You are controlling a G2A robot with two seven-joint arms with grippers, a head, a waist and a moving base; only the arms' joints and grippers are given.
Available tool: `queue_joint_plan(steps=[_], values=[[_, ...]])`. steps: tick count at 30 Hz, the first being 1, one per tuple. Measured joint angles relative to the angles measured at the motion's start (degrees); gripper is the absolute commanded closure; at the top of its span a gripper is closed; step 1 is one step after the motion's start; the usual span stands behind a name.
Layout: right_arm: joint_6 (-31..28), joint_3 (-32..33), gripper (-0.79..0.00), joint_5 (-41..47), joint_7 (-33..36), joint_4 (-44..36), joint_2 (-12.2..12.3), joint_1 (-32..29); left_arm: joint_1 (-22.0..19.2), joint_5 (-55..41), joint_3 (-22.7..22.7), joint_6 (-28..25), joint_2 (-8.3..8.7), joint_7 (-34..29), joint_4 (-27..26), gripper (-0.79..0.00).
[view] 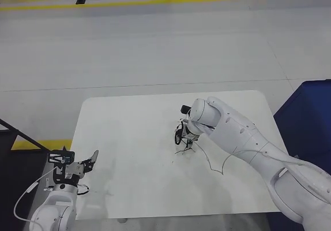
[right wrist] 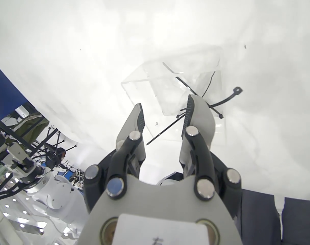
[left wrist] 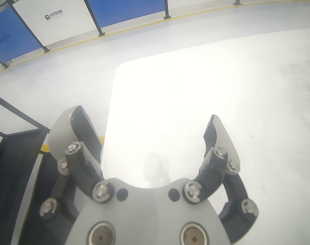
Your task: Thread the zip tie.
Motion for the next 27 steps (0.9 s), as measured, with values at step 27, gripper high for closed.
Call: queue_joint_plan(steps=[27], values=[[7.48,-11.82,-0.274,10.9,-7.49,-6.08,3.44,4.86,0.0,0.0,0.0,0.0,0.0,0.0,0.0,-0.785]])
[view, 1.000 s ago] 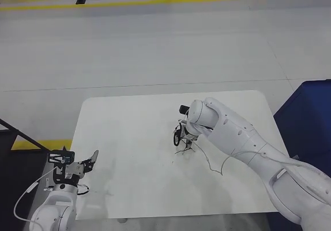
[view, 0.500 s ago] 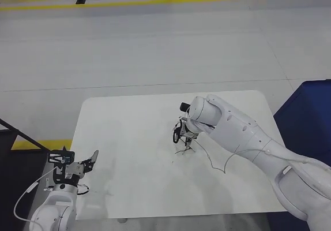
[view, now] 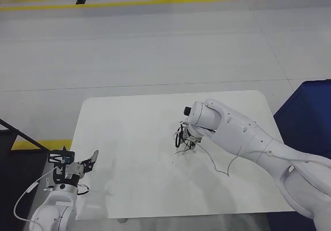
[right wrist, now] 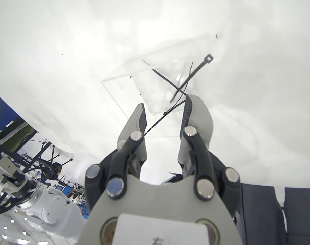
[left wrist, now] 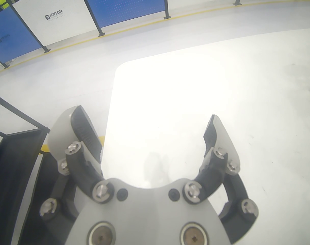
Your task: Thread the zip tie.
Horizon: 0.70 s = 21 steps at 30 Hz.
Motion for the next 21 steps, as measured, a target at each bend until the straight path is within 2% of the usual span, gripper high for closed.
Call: queue_joint_plan(steps=[11,18,21], values=[[0.69,-0.03,-0.252,-1.4,-0.67,2.09,-1.42,-0.15,0.0,0.0,0.0,0.0,0.0,0.0,0.0,-0.785],[0.91,-0.03,-0.252,-3.9,-0.89,4.58,-3.16,-0.63,0.0,0.0,0.0,0.0,0.0,0.0,0.0,-0.785],[0.92,-0.03,-0.228,-4.84,-0.9,5.75,-3.99,-0.76,0.0,0.0,0.0,0.0,0.0,0.0,0.0,-0.785]])
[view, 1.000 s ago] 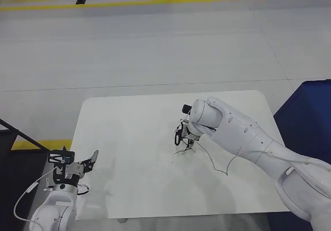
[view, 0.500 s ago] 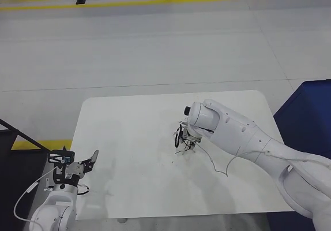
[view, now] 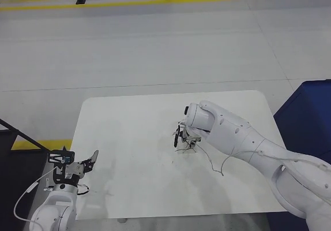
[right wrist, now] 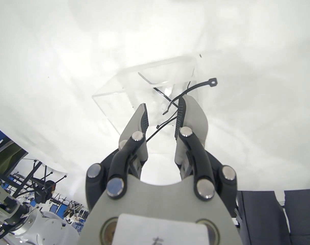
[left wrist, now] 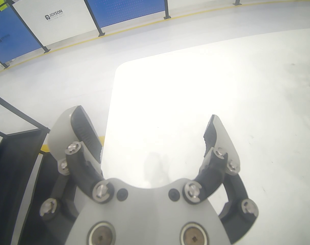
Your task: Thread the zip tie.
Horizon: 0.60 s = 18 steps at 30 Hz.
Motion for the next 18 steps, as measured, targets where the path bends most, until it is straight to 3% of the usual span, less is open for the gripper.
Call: queue_joint_plan(steps=[6,8,10,18], values=[[0.35,0.0,-0.145,-1.44,-0.35,2.93,-1.82,-0.27,0.0,0.0,0.0,0.0,0.0,0.0,0.0,-0.785],[0.33,0.0,-0.037,-1.66,-0.34,3.89,-2.39,-0.33,0.0,0.0,0.0,0.0,0.0,0.0,0.0,-0.785],[0.12,0.0,0.0,-1.95,-0.13,5.04,-3.01,-0.31,0.0,0.0,0.0,0.0,0.0,0.0,0.0,-0.785],[-1.26,0.0,0.0,-2.19,1.25,7.44,-4.58,0.63,0.0,0.0,0.0,0.0,0.0,0.0,0.0,-0.785]])
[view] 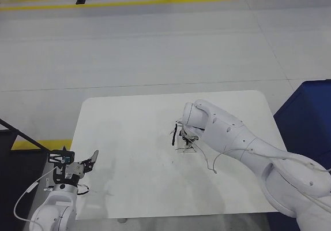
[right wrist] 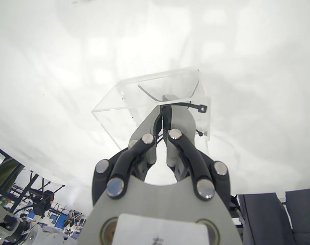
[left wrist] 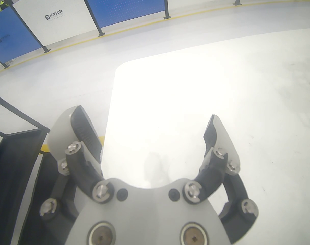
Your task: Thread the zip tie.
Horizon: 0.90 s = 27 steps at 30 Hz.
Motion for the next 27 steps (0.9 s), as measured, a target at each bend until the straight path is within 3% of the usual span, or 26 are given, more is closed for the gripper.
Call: queue_joint_plan(steps=[4,8,16,23,27], values=[[-2.26,0.0,0.0,0.02,2.22,-0.33,0.34,0.39,0.0,0.0,0.0,0.0,0.0,0.0,0.0,-0.785],[-8.59,0.0,0.0,-0.03,8.53,-0.8,2.22,2.28,0.0,0.0,0.0,0.0,0.0,0.0,0.0,-0.785],[-17.04,3.58,0.0,6.78,16.95,-6.36,9.9,5.05,0.0,0.0,0.0,0.0,0.0,0.0,0.0,-0.785],[-17.12,3.56,0.0,6.73,16.95,-6.42,9.94,4.92,0.0,0.0,0.0,0.0,0.0,0.0,0.0,-0.785],[-20.09,3.53,0.0,3.08,10.0,-8.2,10.47,1.94,0.0,0.0,0.0,0.0,0.0,0.0,0.0,-0.785]])
